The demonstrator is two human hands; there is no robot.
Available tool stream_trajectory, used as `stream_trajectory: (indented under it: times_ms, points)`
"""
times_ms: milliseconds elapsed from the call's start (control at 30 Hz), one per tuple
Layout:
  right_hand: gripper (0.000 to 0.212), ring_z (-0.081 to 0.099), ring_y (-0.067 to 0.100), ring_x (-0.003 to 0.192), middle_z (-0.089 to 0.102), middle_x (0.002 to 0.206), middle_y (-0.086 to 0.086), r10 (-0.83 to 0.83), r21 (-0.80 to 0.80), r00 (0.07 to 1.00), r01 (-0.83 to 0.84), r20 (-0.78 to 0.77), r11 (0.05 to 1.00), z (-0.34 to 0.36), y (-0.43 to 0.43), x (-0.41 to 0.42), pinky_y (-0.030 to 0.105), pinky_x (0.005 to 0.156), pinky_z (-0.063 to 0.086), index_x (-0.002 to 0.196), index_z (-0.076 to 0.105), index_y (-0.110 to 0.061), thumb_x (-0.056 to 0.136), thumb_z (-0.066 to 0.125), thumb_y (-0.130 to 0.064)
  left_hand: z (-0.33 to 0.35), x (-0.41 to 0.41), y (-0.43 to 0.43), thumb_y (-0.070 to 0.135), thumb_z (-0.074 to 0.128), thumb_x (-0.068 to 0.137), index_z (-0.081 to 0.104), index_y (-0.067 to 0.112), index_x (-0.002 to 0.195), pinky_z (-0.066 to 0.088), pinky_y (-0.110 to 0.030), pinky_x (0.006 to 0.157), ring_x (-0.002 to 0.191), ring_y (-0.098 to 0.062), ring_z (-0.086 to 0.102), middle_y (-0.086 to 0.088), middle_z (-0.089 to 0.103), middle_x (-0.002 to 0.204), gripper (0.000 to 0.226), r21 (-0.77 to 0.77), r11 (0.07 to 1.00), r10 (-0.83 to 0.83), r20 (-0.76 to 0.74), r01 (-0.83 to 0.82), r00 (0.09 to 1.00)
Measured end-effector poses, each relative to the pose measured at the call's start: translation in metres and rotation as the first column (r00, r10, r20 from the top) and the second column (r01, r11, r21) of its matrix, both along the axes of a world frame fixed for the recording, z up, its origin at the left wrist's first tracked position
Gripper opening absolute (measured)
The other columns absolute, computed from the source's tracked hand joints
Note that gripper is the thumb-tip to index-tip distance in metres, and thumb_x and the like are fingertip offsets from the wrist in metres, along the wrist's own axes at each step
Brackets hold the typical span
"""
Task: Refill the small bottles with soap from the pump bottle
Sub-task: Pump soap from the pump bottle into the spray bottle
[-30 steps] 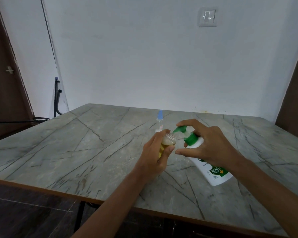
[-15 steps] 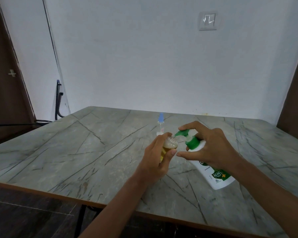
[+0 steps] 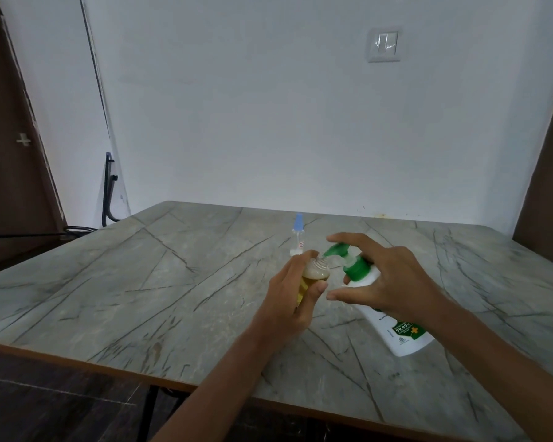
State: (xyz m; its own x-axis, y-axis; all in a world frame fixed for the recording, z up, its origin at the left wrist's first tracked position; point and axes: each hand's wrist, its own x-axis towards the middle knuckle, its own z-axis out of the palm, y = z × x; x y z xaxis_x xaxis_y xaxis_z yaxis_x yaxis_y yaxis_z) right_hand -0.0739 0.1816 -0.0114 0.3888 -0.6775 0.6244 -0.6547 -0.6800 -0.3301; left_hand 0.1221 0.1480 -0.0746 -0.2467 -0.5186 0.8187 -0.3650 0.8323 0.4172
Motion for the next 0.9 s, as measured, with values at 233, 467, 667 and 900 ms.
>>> stream_trajectory:
  times_ms: [233, 467, 667, 900]
  points:
    - [0.070, 0.064, 0.008, 0.058, 0.070, 0.071, -0.008, -0.011, -0.014, 1.000, 0.011, 0.024, 1.000, -0.0012, -0.0001, -0.0012, 0.021, 0.053, 0.052, 0.122, 0.050, -0.045, 0.062, 0.077, -0.068, 0.0010, -0.0016, 0.0020, 0.029, 0.052, 0.095, 0.048, 0.002, 0.128, 0.044, -0.011, 0.081, 0.097, -0.002, 0.058, -0.002, 0.060, 0.111, 0.043, -0.006, 1.000, -0.008, -0.008, 0.008, 1.000]
    - [0.067, 0.064, 0.010, 0.053, 0.071, 0.069, -0.002, 0.019, 0.002, 0.999, -0.020, 0.047, 1.000, 0.0010, -0.0034, 0.0000, 0.027, 0.050, 0.052, 0.116, 0.052, -0.045, 0.060, 0.081, -0.065, 0.0004, -0.0009, 0.0005, 0.031, 0.052, 0.095, 0.049, 0.002, 0.128, 0.042, -0.009, 0.079, 0.095, 0.002, 0.057, -0.001, 0.060, 0.110, 0.044, -0.009, 1.000, 0.007, 0.002, -0.007, 1.000]
    - [0.059, 0.069, 0.005, 0.064, 0.074, 0.079, -0.009, 0.052, -0.010, 0.992, -0.051, 0.117, 0.999, 0.0001, -0.0024, -0.0013, 0.027, 0.054, 0.057, 0.106, 0.060, -0.039, 0.057, 0.082, -0.063, 0.0003, -0.0023, 0.0036, 0.025, 0.054, 0.095, 0.047, 0.002, 0.128, 0.043, -0.008, 0.077, 0.092, 0.004, 0.056, 0.000, 0.057, 0.111, 0.040, -0.002, 1.000, -0.027, 0.043, 0.027, 0.999]
    - [0.070, 0.066, 0.007, 0.065, 0.072, 0.079, -0.009, -0.001, -0.009, 1.000, 0.001, 0.007, 1.000, -0.0013, -0.0020, 0.0000, 0.019, 0.057, 0.053, 0.122, 0.046, -0.049, 0.061, 0.073, -0.073, 0.0015, -0.0006, 0.0026, 0.032, 0.051, 0.096, 0.049, 0.001, 0.128, 0.043, -0.008, 0.080, 0.097, 0.002, 0.057, -0.004, 0.060, 0.111, 0.044, 0.001, 1.000, 0.002, 0.010, -0.002, 1.000]
